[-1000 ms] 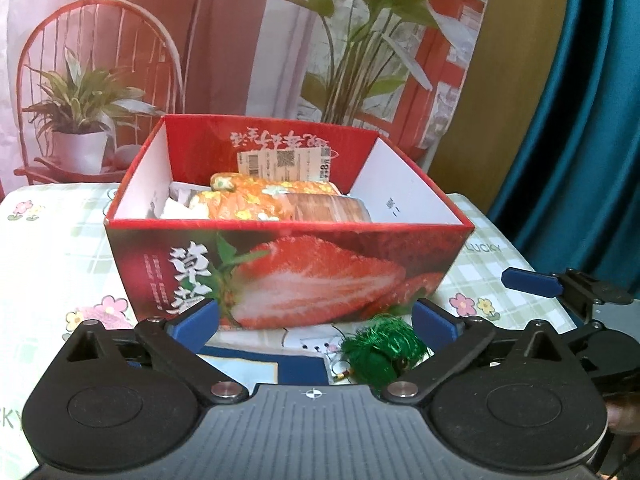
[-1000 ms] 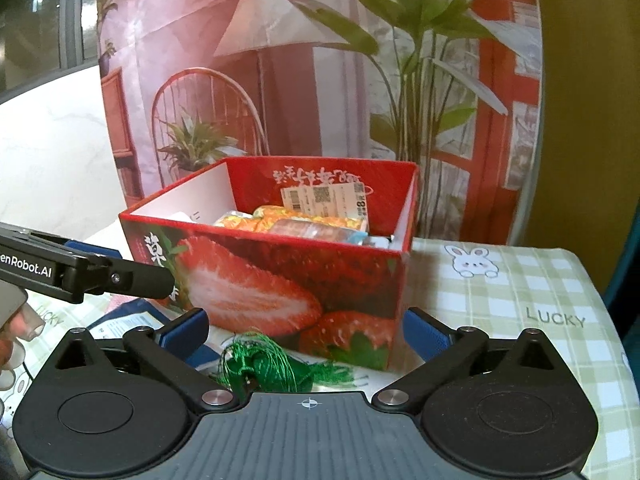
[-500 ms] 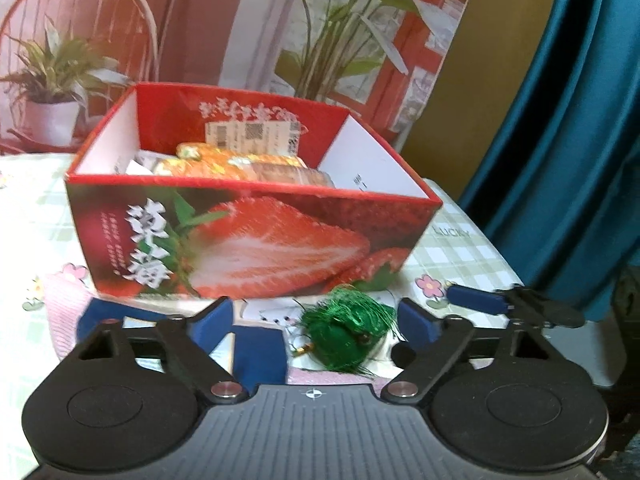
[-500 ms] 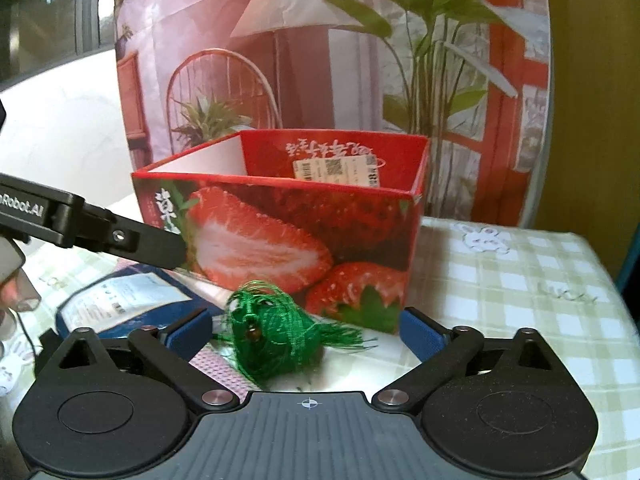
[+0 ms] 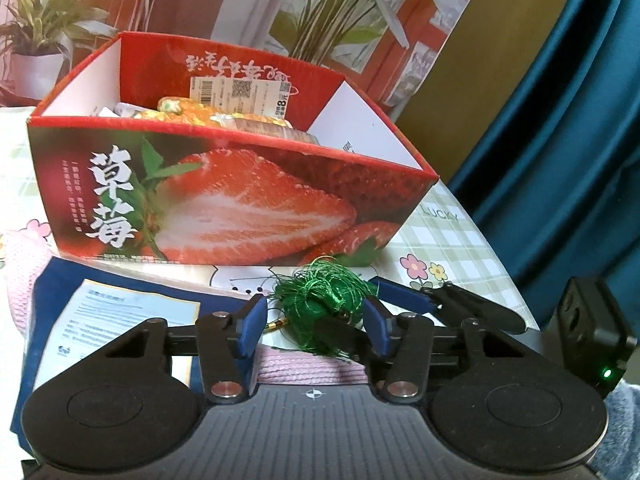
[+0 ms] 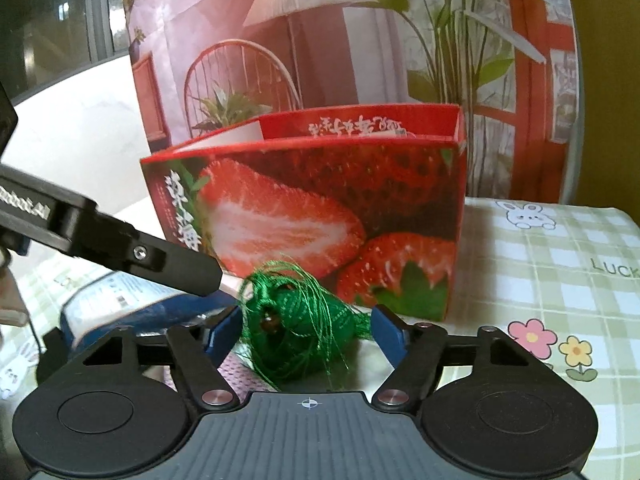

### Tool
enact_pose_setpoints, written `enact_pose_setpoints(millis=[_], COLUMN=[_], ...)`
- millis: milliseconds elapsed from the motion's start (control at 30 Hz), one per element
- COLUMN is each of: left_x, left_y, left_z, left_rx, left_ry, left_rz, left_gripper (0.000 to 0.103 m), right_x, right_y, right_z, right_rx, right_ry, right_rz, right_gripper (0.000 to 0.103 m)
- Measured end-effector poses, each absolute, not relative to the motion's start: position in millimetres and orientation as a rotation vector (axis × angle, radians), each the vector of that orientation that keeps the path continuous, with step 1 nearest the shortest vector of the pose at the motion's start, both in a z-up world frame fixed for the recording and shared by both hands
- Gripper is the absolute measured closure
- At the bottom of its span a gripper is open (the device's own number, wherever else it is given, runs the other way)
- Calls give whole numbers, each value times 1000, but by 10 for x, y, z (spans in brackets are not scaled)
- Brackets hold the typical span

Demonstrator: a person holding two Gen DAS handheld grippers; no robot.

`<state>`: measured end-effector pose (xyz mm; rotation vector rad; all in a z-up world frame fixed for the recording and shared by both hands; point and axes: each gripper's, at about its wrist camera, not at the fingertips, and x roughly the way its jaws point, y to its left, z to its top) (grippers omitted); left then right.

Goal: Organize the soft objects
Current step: 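Move both tools to the green tinsel ball and close on it, then lift the green tinsel ball with both tools off the table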

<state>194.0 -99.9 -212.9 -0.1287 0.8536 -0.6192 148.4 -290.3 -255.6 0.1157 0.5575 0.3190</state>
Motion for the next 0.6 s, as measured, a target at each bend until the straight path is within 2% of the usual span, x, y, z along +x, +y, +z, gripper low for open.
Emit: enact_pose_setpoints(millis=[100, 467, 600], left_x=[1972, 2150, 2171], left_y=[-1046, -1182, -1220], left_z=[-2170, -2359, -2411], left_rx=[-133, -162, -161], left_ry=[866, 918, 928], left_rz=[-625, -612, -623], left_gripper=[48, 48, 48], right_x=[1485, 1479, 1483], right_y=[-2880, -2876, -2896], right_z=[-2619, -2660, -2672], right_rx=[104, 111, 126], right_ry=[549, 547, 546], right_rz=[314, 330, 342], right_gripper=[41, 45, 49])
